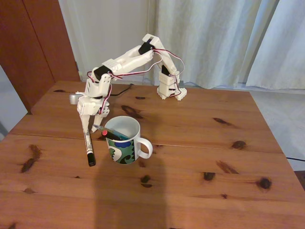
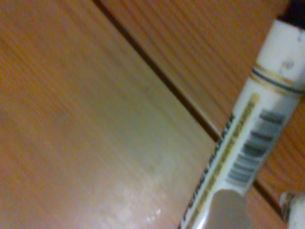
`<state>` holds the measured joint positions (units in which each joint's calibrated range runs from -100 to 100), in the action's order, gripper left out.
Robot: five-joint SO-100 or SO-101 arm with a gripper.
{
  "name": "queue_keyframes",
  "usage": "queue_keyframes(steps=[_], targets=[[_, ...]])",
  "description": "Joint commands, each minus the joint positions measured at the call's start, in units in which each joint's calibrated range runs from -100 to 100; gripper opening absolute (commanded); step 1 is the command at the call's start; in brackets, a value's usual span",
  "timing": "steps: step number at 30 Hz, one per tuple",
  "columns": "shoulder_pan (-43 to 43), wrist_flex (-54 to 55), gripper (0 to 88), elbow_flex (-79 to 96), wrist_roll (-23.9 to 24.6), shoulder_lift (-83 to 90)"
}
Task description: Clean up the desk and place the pens and markers into the cup
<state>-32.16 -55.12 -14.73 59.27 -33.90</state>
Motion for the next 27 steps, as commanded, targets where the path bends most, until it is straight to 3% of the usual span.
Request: queue_keyframes(steps=[1, 27], targets=[[-1.01, 0.8, 8.8, -2.67, -1.12, -0.15], [-3.75, 1.4, 8.8, -2.67, -4.63, -2.39]])
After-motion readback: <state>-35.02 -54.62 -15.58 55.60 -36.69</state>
